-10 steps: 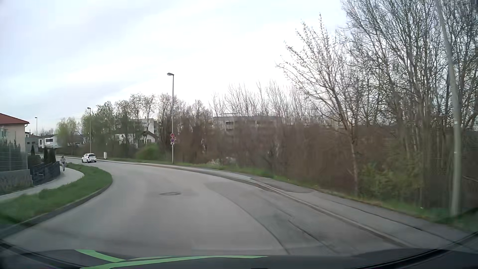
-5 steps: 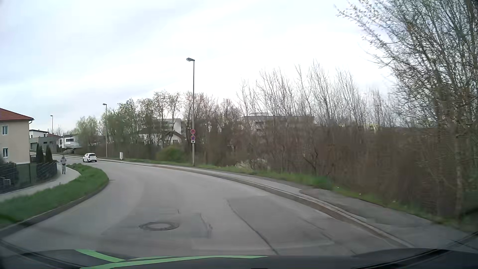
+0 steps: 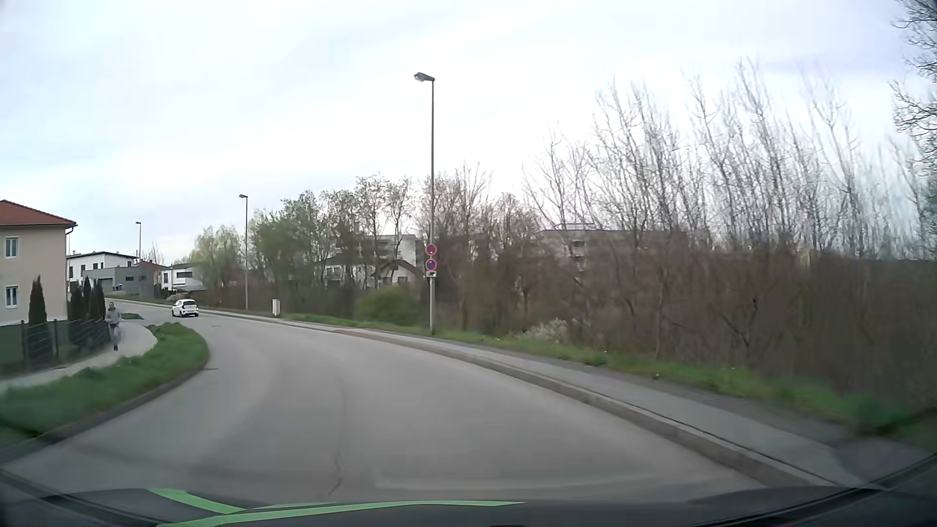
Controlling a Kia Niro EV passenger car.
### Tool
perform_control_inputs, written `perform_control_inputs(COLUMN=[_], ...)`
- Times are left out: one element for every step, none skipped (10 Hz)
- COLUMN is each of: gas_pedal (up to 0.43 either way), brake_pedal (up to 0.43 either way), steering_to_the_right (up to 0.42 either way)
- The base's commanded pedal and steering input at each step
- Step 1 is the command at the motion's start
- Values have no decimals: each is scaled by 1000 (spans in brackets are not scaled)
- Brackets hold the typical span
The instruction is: Follow the waypoints while adhering to traffic rules and regulations
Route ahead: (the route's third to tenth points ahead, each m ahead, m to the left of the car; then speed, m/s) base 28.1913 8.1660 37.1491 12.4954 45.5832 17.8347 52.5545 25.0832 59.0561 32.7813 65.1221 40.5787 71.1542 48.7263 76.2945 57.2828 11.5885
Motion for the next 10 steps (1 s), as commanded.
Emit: perform_control_inputs(gas_pedal=[0,0,0,0,0,0,0,0,0,0], brake_pedal=[0,0,0,0,0,0,0,0,0,0], steering_to_the_right=[-95,-95,-95,-95,-95,-96,-96,-96,-96,-96])
